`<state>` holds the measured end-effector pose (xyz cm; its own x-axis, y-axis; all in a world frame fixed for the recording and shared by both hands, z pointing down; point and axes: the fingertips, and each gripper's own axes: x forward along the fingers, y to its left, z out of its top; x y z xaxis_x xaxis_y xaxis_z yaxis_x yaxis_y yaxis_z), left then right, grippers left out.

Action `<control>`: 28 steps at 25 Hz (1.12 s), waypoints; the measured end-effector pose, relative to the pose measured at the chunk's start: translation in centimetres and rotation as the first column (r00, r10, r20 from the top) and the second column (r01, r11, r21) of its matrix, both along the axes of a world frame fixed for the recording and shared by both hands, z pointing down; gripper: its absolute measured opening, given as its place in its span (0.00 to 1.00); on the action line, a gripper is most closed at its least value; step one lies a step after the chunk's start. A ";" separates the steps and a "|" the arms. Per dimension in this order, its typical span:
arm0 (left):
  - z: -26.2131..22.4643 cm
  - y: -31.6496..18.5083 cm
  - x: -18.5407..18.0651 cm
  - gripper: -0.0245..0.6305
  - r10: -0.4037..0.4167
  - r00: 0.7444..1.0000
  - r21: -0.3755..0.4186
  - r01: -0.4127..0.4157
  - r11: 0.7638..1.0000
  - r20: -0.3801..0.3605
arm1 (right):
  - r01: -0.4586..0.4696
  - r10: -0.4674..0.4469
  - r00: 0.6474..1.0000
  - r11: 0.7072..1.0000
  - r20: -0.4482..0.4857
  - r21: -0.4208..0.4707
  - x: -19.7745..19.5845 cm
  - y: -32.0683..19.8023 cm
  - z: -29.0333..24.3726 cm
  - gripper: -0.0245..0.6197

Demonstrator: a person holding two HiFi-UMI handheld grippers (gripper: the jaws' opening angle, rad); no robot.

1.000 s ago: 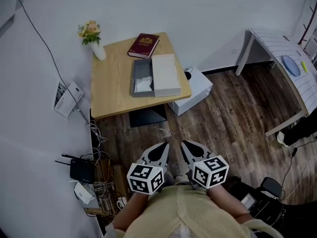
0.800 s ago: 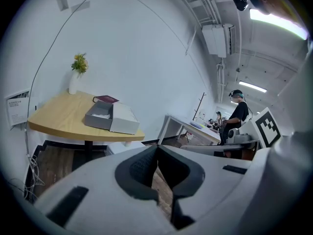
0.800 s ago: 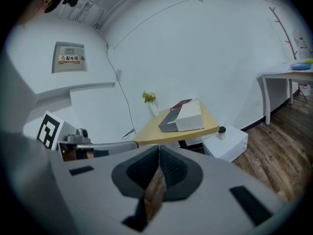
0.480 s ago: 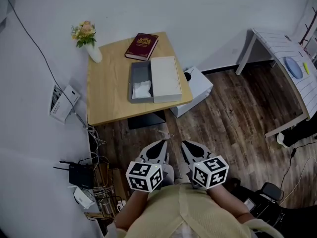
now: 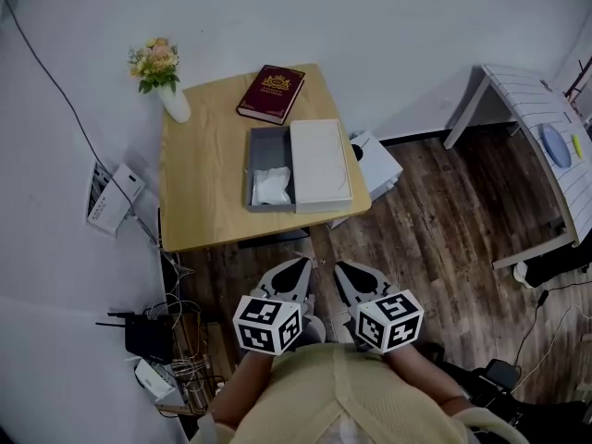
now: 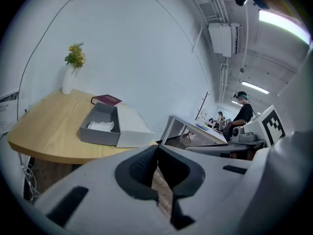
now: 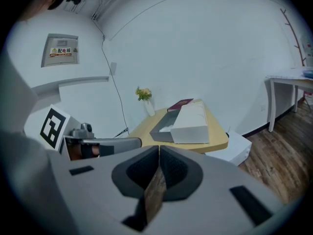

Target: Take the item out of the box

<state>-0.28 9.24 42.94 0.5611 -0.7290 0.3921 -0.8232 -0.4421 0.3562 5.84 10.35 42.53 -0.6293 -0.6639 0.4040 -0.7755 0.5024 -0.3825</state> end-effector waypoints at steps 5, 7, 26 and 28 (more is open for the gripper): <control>0.0 -2.5 -0.7 0.07 0.007 1.000 -0.005 -0.007 1.000 0.006 | -0.001 0.001 1.000 1.000 -0.014 -0.011 -0.7 -2.4 0.1 0.09; 0.3 -3.2 -1.1 0.07 0.012 1.000 -0.010 -0.012 1.000 0.013 | -0.004 0.003 1.000 1.000 -0.017 -0.020 -1.1 -3.4 0.2 0.09; 1.2 -9.5 -6.3 0.07 0.050 0.997 -0.043 -0.047 0.998 0.051 | 0.007 -0.008 0.999 1.000 -0.047 -0.025 -5.8 -10.3 0.1 0.09; 1.3 -9.7 -6.6 0.07 0.053 0.997 -0.050 -0.050 0.997 0.057 | 0.008 -0.009 0.999 1.000 -0.045 -0.021 -5.9 -10.8 -0.2 0.09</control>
<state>-6.92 -0.48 44.28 0.5724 -0.6789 0.4598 -0.8199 -0.4677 0.3301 -0.04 -0.41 42.38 -0.6160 -0.6496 0.4456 -0.7877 0.5016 -0.3576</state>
